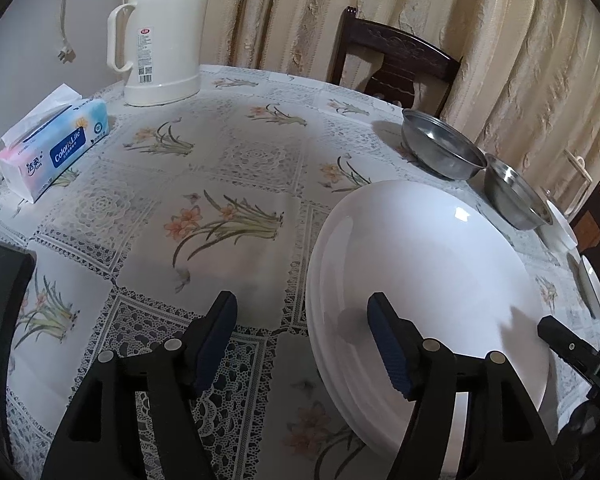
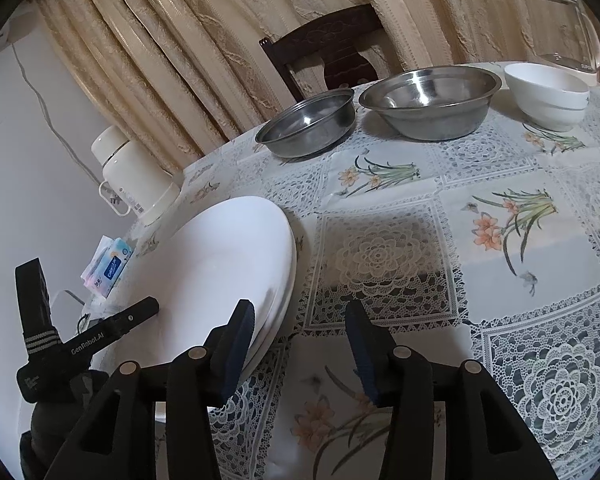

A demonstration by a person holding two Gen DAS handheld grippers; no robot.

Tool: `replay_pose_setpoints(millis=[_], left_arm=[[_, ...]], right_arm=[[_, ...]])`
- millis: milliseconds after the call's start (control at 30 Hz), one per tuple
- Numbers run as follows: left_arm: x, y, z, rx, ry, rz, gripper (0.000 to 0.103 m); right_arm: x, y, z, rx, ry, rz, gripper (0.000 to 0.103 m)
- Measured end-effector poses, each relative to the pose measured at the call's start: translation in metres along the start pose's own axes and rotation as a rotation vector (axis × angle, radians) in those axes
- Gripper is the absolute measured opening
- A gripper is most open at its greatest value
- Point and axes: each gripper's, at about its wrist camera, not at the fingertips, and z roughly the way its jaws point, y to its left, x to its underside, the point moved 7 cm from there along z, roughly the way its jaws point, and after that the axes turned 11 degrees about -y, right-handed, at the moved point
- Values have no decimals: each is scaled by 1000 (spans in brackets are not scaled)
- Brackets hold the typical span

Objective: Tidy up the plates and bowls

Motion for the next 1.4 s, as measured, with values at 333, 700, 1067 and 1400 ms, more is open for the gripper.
replay_pose_setpoints(millis=[333,700,1067,1400], left_arm=[[-1,2,-5,-44,-21,6,70],[-5,-28,-22,-35,-55,56,74],[-9,-85,-34,-7,-89,166,81],[-4,-166,-38,122,-70,241,81]], right_arm=[[1,-2,1,-6,10,9,53],[-2,-9,-6,-35,-7,65,57],[-6,-32,-32,-23,-47,114,59],[-25,-93,-80,62,-156,184,60]])
